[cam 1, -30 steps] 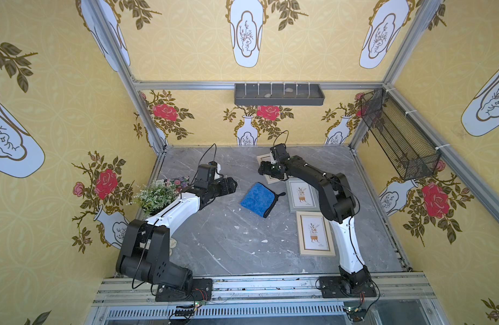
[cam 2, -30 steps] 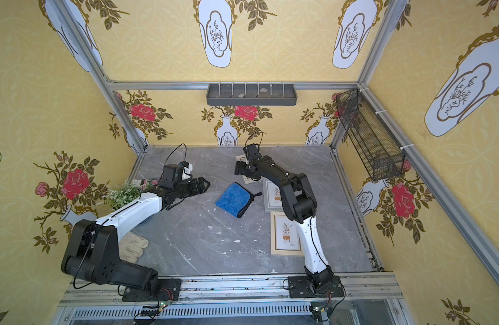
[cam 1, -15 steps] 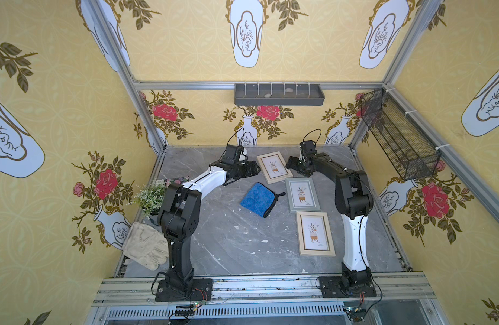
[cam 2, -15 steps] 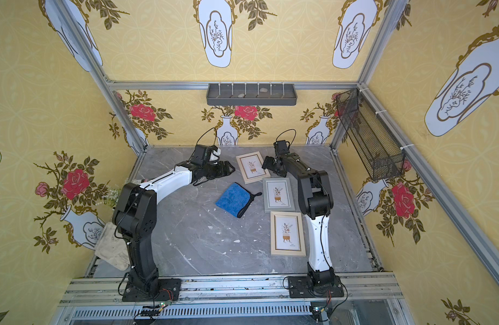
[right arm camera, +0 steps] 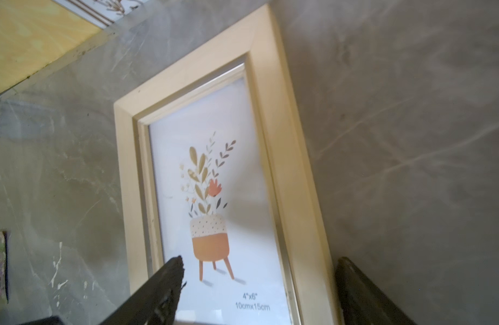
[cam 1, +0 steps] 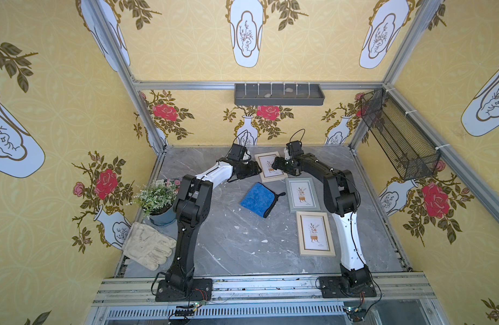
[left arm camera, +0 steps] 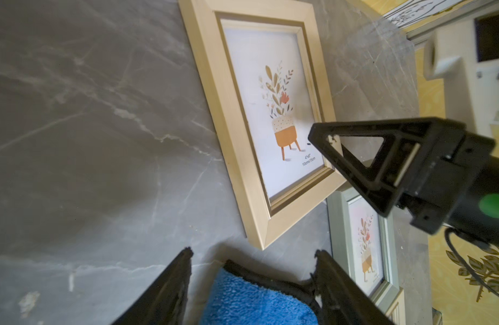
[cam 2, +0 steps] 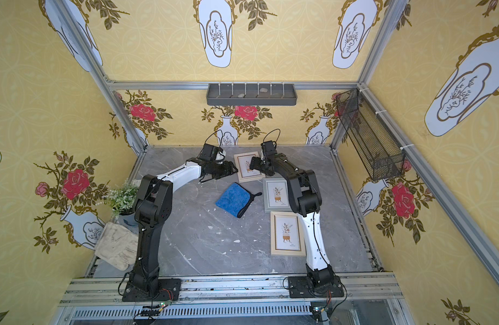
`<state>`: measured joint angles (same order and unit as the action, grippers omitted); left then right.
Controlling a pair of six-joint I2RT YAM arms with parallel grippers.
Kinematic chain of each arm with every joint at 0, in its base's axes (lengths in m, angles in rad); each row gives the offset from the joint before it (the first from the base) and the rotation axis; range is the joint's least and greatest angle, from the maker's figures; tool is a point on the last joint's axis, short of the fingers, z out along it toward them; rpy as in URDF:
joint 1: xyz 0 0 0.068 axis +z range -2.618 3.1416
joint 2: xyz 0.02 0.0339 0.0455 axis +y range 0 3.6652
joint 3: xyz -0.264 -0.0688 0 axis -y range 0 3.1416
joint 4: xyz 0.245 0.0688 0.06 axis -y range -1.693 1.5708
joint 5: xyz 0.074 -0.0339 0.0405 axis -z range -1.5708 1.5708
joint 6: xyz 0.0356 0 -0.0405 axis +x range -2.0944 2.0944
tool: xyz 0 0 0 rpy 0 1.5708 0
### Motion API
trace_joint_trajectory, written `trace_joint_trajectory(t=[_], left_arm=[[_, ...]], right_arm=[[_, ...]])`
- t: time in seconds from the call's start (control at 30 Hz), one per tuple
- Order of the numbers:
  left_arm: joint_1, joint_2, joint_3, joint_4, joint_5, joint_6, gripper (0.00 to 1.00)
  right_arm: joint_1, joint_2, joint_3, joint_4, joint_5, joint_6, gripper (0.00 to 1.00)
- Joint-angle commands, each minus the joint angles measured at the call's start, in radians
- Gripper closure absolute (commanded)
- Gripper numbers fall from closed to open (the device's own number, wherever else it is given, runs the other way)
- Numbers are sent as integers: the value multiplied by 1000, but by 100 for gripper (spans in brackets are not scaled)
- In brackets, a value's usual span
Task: Wipe the picture frame with a cloth
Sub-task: Move the picture frame to the center of the board.
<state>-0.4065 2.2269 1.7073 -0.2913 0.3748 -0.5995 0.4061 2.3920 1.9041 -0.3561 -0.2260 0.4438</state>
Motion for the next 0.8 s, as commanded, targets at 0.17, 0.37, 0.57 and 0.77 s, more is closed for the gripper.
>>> trace_joint_trajectory(t=[0.17, 0.37, 0.57, 0.77], left_arm=[[57, 39, -27, 19, 28, 33, 33], [61, 79, 5, 70, 88, 33, 34], [57, 155, 101, 44, 102, 33, 40], [57, 121, 40, 26, 69, 59, 50]], right_arm=[[51, 33, 16, -39, -21, 2, 15], [74, 39, 13, -35, -12, 12, 16], [88, 53, 30, -38, -16, 21, 18], [119, 53, 37, -42, -16, 20, 18]])
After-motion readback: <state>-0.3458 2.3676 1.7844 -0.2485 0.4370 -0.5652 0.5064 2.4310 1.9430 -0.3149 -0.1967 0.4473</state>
